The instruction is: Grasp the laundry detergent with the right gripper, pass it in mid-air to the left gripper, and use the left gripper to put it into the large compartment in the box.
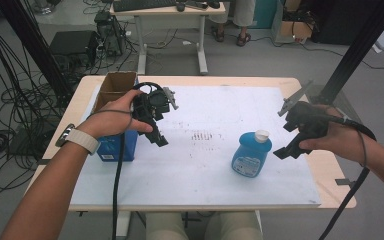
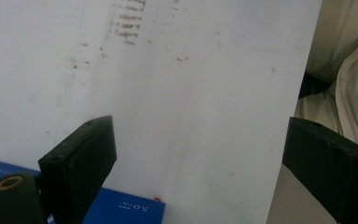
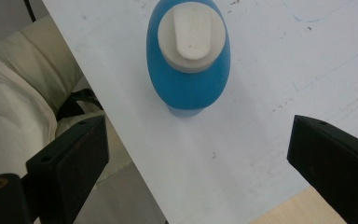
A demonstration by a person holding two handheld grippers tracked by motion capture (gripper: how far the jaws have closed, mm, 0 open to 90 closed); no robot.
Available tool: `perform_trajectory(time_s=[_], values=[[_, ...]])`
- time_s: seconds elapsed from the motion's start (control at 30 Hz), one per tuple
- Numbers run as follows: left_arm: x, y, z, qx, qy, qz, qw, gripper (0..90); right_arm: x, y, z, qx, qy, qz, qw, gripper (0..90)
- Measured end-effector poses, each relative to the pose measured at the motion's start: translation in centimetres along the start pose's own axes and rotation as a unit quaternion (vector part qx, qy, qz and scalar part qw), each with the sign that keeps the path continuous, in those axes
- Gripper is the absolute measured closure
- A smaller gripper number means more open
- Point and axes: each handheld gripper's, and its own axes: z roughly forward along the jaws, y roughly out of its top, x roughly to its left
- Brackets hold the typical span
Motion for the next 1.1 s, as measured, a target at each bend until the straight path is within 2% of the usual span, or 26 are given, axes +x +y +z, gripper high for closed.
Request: perform_trajectory(time_s=[0.03,0.1,0.33,0.43,0.5,0.53,0.6,0.7,0.8,0.83,0.87,0.9,0.93,0.97,1.0,1.1], values=[[0.0,-0.1,0.2,-0.013,0.0,-0.002,0.9999,10.1,0.0,0.0,0.0,0.0,0.0,0.0,1.0,5.6],[0.0,0.0,0.0,0.001,0.002,0.001,1.0,10.1,-0.1,-0.3,0.2,-0.006,0.0,0.005,1.0,5.3],[-0.1,-0.1,-0.2,-0.001,0.007,0.004,1.0,10.1,0.0,-0.9,0.8,-0.024,0.001,0.005,0.9997,5.3],[-0.1,-0.2,-0.2,-0.001,0.009,0.002,1.0,10.1,-0.1,-1.2,1.1,-0.034,0.004,0.009,0.9994,5.4],[-0.2,-0.2,-0.1,-0.001,0.007,0.0,1.0,10.1,0.0,-1.4,1.3,-0.048,0.008,0.02,0.9986,5.4],[-0.1,-0.2,-0.1,0.0,0.007,0.004,1.0,10.1,-0.1,-1.5,1.4,-0.055,0.009,0.022,0.9982,5.4],[-0.2,-0.2,0.0,0.001,0.007,0.001,1.0,10.1,-0.2,-1.7,1.4,-0.049,0.006,0.009,0.9987,5.4],[-0.2,-0.2,0.0,0.0,0.007,0.001,1.0,10.1,-0.3,-2.0,1.8,-0.052,0.008,0.012,0.9985,5.3],[-0.1,-0.2,0.0,-0.001,0.008,0.001,1.0,10.1,-0.1,-2.3,2.4,-0.06,0.008,0.026,0.9978,5.3],[-0.1,-0.2,0.0,-0.001,0.009,0.002,1.0,10.1,-0.3,-2.5,2.6,-0.064,0.005,0.013,0.9978,5.2],[-0.1,-0.2,0.0,0.0,0.009,0.001,1.0,10.1,-0.2,-2.6,2.8,-0.069,0.003,0.018,0.9975,4.9],[-0.1,-0.2,0.1,0.0,0.008,0.0,1.0,10.1,-0.5,-2.8,3.2,-0.081,0.008,0.002,0.9967,5.1],[-0.1,-0.2,0.1,0.0,0.008,0.0,1.0,10.1,-0.5,-2.8,3.2,-0.081,0.008,0.002,0.9967,5.1],[-0.1,-0.1,0.1,0.0,0.008,0.002,1.0,10.1,-0.4,-3.0,3.3,-0.084,0.008,0.014,0.9963,4.6],[-0.1,-0.1,0.1,-0.001,0.008,0.001,1.0,10.1,-0.5,-3.2,3.6,-0.098,0.013,0.012,0.9951,4.6],[-0.1,-0.2,0.1,-0.001,0.009,0.0,1.0,10.1,-0.5,-3.5,3.9,-0.109,0.012,0.019,0.9938,4.1]])
